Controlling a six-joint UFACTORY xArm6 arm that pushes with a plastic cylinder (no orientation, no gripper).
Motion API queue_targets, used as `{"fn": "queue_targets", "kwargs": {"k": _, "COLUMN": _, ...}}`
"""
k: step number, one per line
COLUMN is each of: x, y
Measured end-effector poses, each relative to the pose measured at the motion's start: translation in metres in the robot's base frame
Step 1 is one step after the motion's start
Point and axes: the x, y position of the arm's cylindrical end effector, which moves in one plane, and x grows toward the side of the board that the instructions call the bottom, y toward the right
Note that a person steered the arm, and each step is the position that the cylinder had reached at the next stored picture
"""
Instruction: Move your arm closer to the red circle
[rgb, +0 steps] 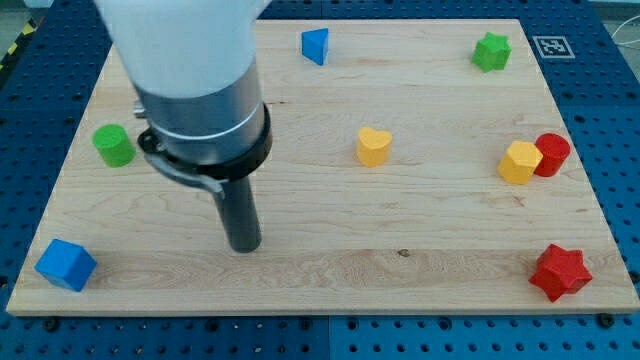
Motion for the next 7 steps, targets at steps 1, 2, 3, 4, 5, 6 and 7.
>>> {"fn": "queue_targets", "kwargs": {"k": 1, "x": -0.018, "y": 0.02}}
{"fn": "queue_targets", "kwargs": {"k": 2, "x": -0.024, "y": 0.049}}
{"fn": "queue_targets", "kwargs": {"k": 3, "x": -0.02, "y": 0.082}}
{"fn": "queue_targets", "kwargs": {"k": 4, "x": -0.014, "y": 0.117}}
{"fn": "queue_targets", "kwargs": {"k": 5, "x": -0.013, "y": 0.153}}
{"fn": "queue_targets", "kwargs": {"k": 6, "x": -0.013, "y": 0.186}}
{"fn": "queue_targets", "kwargs": {"k": 7, "x": -0.013, "y": 0.219}}
